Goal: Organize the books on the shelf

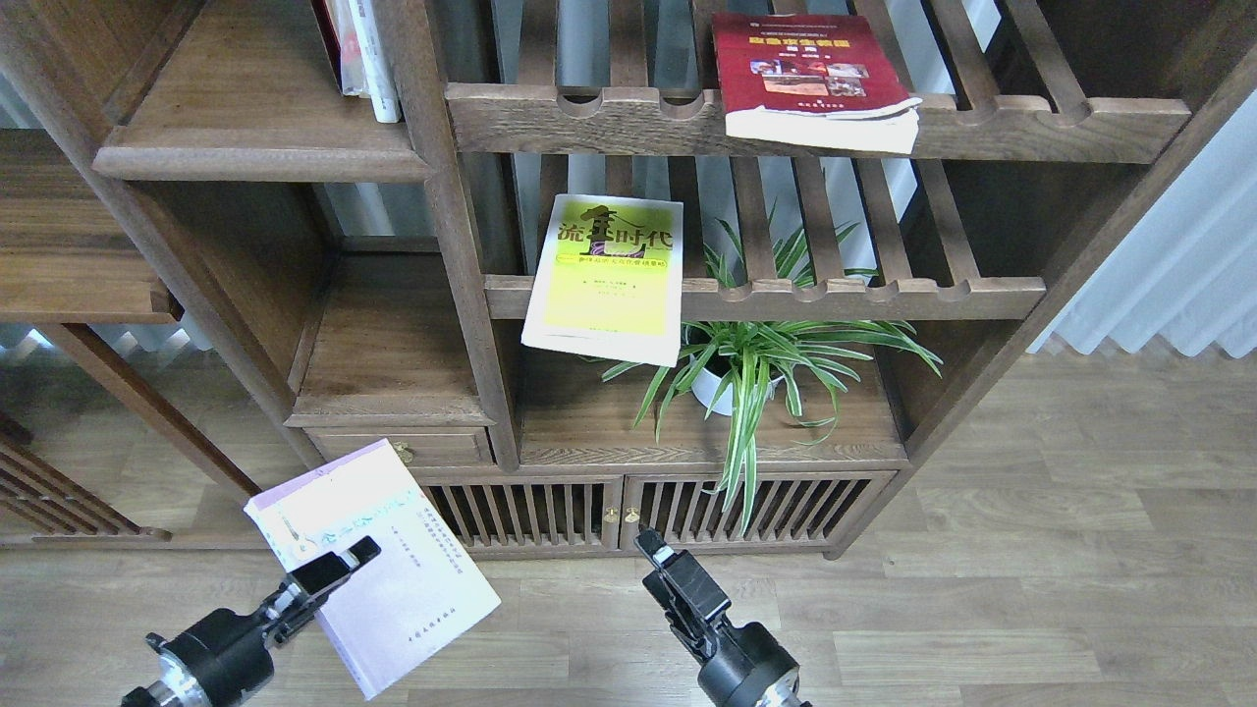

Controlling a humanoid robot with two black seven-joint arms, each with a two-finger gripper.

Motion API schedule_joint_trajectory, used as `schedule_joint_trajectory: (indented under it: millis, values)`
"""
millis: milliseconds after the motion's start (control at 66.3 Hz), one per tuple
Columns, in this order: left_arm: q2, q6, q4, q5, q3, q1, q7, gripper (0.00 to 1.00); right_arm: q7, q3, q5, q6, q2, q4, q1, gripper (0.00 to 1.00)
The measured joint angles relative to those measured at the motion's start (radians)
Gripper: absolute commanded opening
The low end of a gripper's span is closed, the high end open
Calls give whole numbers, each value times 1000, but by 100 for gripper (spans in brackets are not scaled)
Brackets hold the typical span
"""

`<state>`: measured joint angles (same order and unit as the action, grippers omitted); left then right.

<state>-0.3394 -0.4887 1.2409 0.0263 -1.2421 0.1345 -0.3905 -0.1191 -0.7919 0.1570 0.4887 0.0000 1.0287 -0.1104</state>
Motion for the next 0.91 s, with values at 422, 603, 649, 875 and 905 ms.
schedule_joint_trajectory:
  millis: [422,603,649,875,905]
  values:
    - [-45,0,130,-2,-147,106,-2,6,2,1,4,0,0,15,6,99]
    - [-60,0,139,-3,-258,103,-4,6,5,0,4,0,0,15,6,99]
    - [-62,0,139,1,-279,99,-4,6,6,0,5,0,0,15,6,99]
    - [-71,0,139,14,-316,37,-3,6,6,0,6,0,0,8,5,99]
    - [-76,0,139,14,-316,24,-3,6,6,0,6,0,0,8,5,99]
